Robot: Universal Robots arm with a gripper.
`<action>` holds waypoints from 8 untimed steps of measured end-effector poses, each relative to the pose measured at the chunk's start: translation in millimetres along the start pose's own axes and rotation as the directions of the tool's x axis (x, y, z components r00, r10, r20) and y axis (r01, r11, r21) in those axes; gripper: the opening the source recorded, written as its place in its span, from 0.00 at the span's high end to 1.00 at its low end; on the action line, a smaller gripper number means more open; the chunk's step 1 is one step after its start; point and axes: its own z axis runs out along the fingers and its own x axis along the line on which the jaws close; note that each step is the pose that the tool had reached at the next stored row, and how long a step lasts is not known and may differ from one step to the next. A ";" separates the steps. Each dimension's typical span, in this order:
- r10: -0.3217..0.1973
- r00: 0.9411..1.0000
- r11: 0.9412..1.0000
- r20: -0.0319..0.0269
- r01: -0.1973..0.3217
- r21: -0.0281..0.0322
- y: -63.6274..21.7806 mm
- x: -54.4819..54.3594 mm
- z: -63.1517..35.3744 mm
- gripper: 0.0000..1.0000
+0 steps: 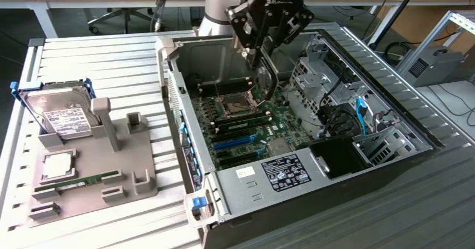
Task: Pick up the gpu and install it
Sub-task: 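Pick up the gpu and move the gpu toward the slot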
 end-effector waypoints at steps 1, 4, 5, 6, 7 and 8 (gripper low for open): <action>0.000 1.000 1.000 0.000 0.000 0.000 0.2 -10.2 0.2 0.73; 0.000 1.000 1.000 0.000 0.000 0.000 0.4 -26.0 0.7 0.73; 0.000 1.000 1.000 0.000 0.000 0.000 0.6 -35.8 0.9 0.73; 0.000 1.000 1.000 0.000 0.000 0.000 0.7 -44.1 1.1 0.73; 0.000 1.000 1.000 0.000 0.000 0.000 0.8 -49.6 1.2 0.73; 0.000 1.000 1.000 0.000 0.000 0.000 0.9 -54.3 1.3 0.73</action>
